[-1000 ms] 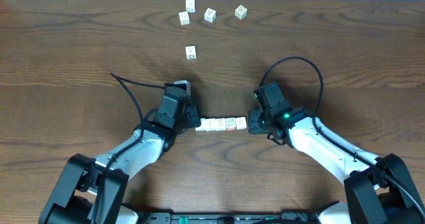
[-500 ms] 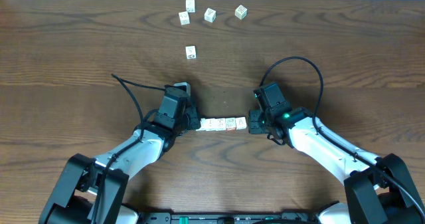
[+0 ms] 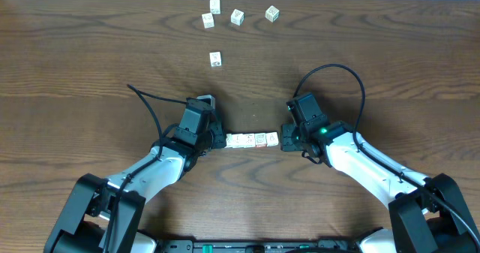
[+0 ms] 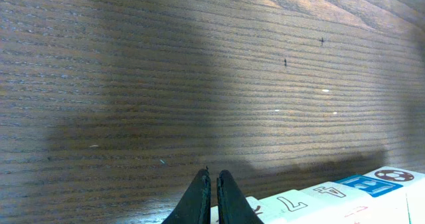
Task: Lift 5 blocks
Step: 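Push both grippers inward against the row ends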
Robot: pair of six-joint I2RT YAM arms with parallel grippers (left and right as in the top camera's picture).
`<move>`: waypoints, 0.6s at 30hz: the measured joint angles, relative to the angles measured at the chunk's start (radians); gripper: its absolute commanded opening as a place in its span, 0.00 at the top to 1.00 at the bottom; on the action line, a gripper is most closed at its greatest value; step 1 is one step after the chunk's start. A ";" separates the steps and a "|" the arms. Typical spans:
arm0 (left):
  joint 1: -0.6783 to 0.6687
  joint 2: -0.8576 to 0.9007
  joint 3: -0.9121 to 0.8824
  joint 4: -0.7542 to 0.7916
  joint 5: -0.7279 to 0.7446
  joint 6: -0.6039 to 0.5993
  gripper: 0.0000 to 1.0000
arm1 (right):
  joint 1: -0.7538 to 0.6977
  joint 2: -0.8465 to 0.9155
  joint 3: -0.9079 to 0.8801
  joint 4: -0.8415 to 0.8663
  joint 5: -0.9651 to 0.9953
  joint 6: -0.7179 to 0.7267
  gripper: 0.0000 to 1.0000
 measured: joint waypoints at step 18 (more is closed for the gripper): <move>0.000 0.000 0.000 -0.010 0.000 0.000 0.93 | 0.000 0.000 0.000 0.000 0.000 0.000 0.99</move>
